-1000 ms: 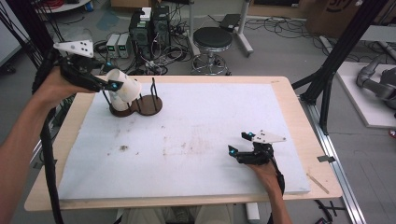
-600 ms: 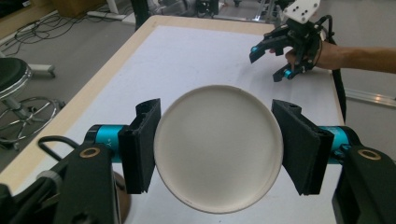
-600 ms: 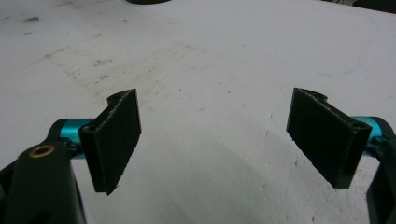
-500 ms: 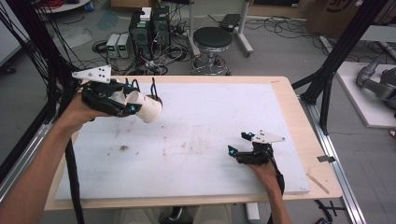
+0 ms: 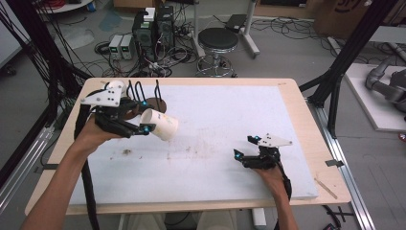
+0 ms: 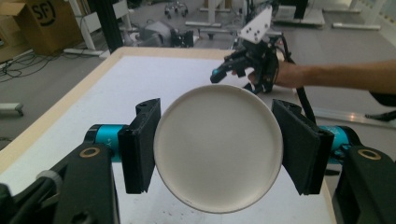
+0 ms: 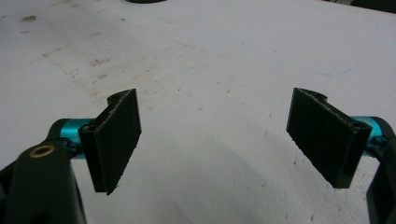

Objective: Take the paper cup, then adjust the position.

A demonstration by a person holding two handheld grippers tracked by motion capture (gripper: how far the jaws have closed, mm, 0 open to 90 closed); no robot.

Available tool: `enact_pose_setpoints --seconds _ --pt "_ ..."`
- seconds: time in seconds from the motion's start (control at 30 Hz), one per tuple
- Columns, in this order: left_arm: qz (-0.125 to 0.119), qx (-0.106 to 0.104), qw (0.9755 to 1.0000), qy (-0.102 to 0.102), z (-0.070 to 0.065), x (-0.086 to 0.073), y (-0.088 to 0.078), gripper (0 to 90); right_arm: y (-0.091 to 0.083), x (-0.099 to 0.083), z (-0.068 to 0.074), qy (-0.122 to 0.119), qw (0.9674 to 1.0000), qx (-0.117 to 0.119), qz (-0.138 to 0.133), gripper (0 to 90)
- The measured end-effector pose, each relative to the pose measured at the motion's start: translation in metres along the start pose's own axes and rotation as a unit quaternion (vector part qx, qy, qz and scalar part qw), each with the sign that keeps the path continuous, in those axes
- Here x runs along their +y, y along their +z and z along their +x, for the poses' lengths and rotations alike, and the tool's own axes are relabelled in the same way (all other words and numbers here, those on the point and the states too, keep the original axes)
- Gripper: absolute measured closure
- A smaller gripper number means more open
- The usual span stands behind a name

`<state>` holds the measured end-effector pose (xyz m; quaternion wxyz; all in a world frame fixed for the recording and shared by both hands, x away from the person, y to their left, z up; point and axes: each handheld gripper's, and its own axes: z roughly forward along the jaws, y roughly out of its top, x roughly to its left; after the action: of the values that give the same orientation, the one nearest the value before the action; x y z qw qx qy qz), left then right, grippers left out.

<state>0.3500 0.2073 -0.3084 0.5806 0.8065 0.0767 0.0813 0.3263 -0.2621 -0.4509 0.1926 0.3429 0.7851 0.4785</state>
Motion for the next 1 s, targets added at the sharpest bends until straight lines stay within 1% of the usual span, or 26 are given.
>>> enact_pose_setpoints --seconds 0.07,0.17,0.27,0.43,0.53,0.6,0.67,0.77,1.0 --pt "-0.015 -0.006 0.9999 -0.002 -0.005 -0.005 0.003 35.7 0.0 0.0 0.0 -0.002 1.0 -0.001 -0.001 18.2" --pt "-0.025 -0.006 0.9997 0.004 -0.013 -0.013 0.008 35.7 0.0 0.0 -0.001 0.0 1.0 0.001 0.0 18.1" --pt "-0.035 -0.01 0.9993 0.005 -0.017 -0.025 0.011 35.7 0.0 0.0 -0.001 0.002 1.0 0.003 0.0 18.2" --pt "-0.047 -0.011 0.9988 -0.008 -0.018 -0.043 0.012 35.7 0.0 0.0 0.0 -0.001 1.0 0.001 0.0 18.2" --pt "-0.047 -0.01 0.9987 -0.013 -0.017 -0.049 0.014 35.6 0.0 0.0 0.0 0.0 1.0 0.002 0.0 18.1" --pt "-0.038 -0.012 0.9991 -0.011 -0.016 -0.05 0.015 35.7 0.0 0.0 0.0 0.002 1.0 0.003 0.003 18.2" --pt "-0.039 -0.015 0.999 -0.015 -0.014 -0.052 0.016 35.7 0.0 0.0 0.0 0.001 1.0 0.001 0.004 18.2" --pt "-0.033 -0.015 0.9992 -0.015 -0.013 -0.053 0.018 35.6 0.0 0.0 0.0 0.001 1.0 0.001 0.003 18.2" --pt "-0.034 -0.014 0.9992 -0.015 -0.012 -0.055 0.019 35.6 0.0 0.0 -0.001 0.0 1.0 0.001 0.001 18.1"
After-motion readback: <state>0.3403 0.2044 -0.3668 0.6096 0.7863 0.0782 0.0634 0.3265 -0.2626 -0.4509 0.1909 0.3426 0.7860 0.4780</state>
